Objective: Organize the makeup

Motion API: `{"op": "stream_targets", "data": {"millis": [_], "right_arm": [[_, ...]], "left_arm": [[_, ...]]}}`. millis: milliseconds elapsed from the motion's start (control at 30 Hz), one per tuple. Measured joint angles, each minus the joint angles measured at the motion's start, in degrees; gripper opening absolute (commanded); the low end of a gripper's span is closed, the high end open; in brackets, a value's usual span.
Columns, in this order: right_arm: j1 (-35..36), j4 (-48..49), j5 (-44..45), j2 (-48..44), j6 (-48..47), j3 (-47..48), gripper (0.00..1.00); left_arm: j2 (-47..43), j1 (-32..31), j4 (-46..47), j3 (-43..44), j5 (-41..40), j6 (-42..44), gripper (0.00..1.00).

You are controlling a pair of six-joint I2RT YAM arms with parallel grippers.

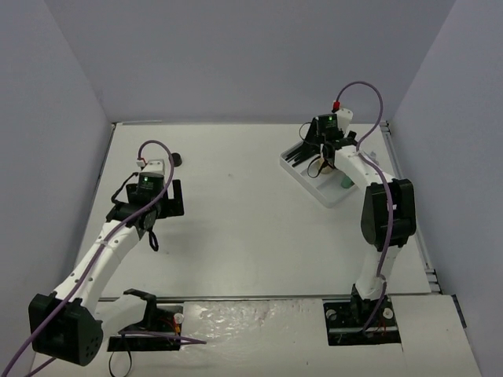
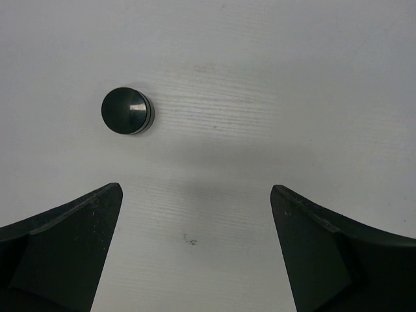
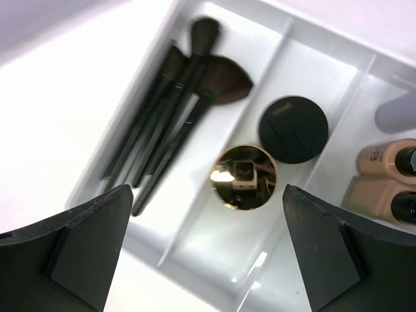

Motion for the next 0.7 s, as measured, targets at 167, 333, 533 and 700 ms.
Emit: {"op": "stream_targets", "data": {"millis": [167,333,533,700], "right_arm": [[2.6,-0.2,-5.6,-9.7,-3.3,0.2,1.0],[4.3,0.7,-12.5,-21.6,-5.7,-2.2,1.0],[4.3,1.0,-18.3,-34.9,-6.1,-11.3,1.0],[4.3,-0.7,-21.3,-41.2,-5.7,-18.5,1.0]], "left_arm": [[5.8,3.9,-3.1,1.8,-0.3,-2.8,0.97],[11.8,10.4,-5.4,5.1,0.3,-4.6,0.96],[21.9,15.9,-4.5,10.8,1.6,-6.2,0.9],[29.5,20.0,-3.7,11.6,3.5,-7.6,0.84]]}}
